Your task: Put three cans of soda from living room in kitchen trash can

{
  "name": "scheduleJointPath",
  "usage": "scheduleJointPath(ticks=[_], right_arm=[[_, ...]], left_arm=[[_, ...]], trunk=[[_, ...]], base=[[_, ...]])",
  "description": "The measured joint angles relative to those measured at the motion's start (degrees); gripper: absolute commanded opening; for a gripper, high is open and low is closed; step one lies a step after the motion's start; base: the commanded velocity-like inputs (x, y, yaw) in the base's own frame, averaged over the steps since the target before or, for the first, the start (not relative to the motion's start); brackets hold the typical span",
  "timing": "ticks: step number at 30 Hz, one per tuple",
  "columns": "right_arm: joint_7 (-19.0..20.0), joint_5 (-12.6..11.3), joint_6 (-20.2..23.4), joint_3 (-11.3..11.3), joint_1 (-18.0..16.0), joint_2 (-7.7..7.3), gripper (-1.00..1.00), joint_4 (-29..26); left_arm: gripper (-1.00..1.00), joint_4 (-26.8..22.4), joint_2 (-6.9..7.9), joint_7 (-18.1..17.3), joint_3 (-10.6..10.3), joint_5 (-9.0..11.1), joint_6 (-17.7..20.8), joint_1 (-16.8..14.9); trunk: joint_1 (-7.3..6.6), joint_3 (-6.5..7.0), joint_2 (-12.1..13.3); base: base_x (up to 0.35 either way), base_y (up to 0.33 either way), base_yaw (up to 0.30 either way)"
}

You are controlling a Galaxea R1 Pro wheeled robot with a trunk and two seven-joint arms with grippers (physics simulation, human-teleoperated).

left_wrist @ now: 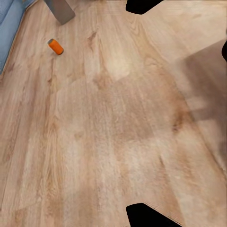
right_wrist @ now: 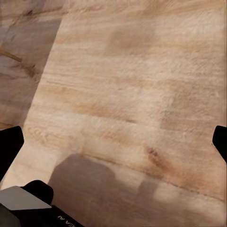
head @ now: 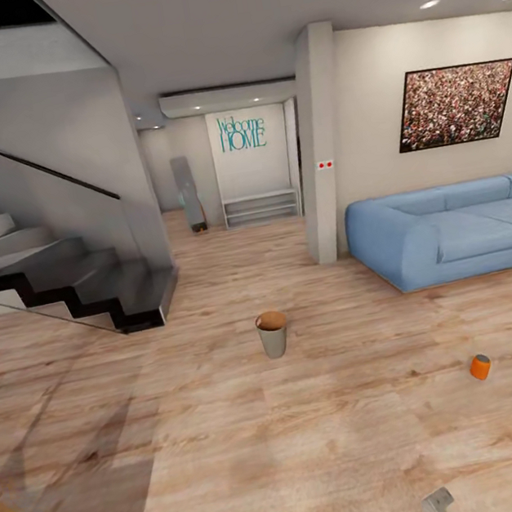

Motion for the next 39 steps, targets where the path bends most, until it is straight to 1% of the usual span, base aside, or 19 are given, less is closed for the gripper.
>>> scheduleJointPath(ticks=[22,39], right_arm=[[0.0,0.0,0.0,0.0,0.0,0.0,1.0,0.1],[-0.1,0.0,0.0,0.0,0.0,0.0,1.0,0.1]], left_arm=[[1.0,0.0,0.0,0.0,0.0,0.0,0.1,0.0],[1.0,0.1,0.0,0.0,0.0,0.0,0.1,0.0]], trunk=[[0.0,0.0,0.0],[0.0,0.0,0.0]], base=[[0.347,0.012,0.0],[0.317,0.16,0.0]])
